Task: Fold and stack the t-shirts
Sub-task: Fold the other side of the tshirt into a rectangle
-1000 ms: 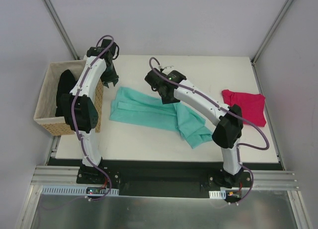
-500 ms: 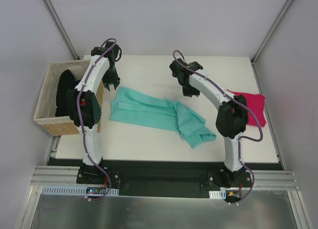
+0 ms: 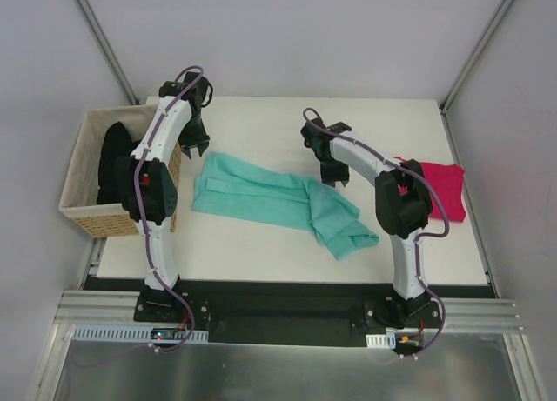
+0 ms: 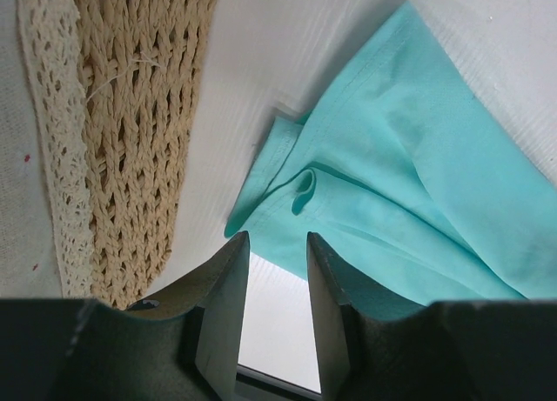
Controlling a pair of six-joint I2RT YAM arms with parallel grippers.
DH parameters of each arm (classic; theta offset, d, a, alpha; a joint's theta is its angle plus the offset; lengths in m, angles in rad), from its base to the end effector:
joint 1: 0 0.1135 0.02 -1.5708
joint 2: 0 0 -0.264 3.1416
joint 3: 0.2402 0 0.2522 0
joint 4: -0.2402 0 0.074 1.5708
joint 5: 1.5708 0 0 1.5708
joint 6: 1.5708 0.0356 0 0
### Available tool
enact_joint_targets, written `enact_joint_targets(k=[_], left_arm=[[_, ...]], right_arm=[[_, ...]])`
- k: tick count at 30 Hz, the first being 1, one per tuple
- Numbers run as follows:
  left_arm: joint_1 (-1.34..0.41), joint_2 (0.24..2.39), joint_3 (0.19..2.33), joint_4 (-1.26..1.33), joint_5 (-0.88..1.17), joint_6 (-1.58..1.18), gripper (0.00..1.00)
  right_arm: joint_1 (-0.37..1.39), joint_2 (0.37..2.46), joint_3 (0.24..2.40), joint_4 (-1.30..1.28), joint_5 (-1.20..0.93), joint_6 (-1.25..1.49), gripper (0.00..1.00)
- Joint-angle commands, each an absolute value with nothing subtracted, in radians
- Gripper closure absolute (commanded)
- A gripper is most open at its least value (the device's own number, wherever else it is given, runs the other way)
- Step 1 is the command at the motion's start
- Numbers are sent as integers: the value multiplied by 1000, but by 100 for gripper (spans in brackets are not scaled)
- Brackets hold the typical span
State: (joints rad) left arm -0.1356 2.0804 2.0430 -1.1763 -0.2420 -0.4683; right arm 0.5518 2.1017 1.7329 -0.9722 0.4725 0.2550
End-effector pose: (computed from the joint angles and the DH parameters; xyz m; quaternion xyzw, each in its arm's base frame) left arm 0.4309 -0.0502 0.2930 -0.1829 0.9599 0.0610 0.2037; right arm 0.3729 0.2105 0.2059 -0.1163 0.9592 -0.1701 0.1938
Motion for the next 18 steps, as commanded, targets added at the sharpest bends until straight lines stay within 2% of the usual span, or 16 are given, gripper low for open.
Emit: enact_joint_targets(k=[1,18], left_arm=[[-129,2071,2033,-1216,-262,-499,67],[-129,2066,2008,-1215,-264,-517,68]], right_arm=[[543,2074,1738,-933,448,249,64],[545,2100,1741,-931,403,253,64]])
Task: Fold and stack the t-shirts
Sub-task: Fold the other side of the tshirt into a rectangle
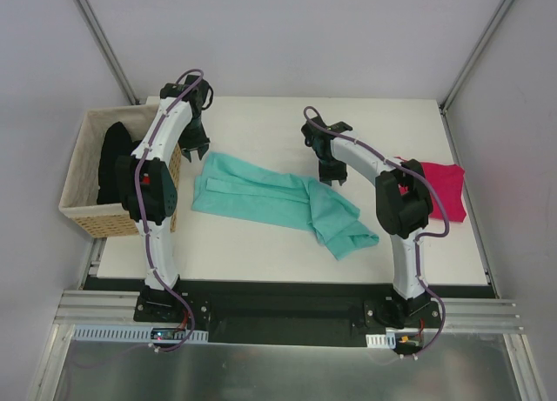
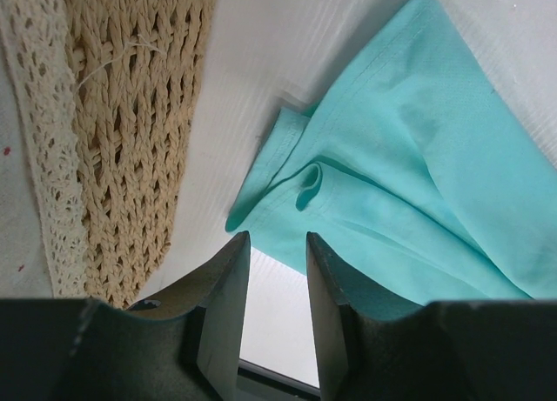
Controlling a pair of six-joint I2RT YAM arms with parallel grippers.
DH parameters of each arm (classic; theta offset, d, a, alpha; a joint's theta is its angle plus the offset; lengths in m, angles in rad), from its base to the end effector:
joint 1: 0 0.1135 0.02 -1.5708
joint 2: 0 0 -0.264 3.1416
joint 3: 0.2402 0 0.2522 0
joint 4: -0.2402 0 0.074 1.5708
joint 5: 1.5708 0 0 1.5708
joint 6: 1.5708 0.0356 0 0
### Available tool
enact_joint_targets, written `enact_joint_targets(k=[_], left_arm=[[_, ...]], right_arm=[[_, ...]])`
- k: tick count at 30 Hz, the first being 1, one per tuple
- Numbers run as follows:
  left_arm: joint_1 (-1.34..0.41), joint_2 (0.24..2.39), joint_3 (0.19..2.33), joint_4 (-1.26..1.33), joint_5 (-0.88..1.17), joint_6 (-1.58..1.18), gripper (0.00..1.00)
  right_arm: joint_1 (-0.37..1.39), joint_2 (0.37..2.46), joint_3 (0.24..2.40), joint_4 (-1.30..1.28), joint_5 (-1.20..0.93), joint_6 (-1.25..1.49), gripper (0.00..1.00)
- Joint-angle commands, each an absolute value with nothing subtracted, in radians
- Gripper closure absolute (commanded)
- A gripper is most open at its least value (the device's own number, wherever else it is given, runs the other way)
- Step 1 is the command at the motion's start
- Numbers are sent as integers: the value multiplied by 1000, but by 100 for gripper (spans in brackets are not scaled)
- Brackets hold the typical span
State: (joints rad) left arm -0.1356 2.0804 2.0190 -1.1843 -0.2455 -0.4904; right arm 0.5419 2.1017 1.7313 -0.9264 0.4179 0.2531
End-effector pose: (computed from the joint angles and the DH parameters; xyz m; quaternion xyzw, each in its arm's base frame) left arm 0.4288 -0.0498 0.2860 -0.1923 0.9605 0.0655 0.1900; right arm 0.3780 0.2107 0.2059 -0.1114 0.9631 -0.1378 0.2027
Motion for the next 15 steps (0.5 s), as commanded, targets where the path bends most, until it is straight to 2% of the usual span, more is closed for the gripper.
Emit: enact_joint_targets(k=[1,15], left_arm=[[-129,2066,2008,-1215,-267,-517,68],[-129,2051,1967,-1209,-279,-532,68]], right_arm=[[545,2105,1744,-933,403,252,64],[566,2140,1793,-920,370,230,62]])
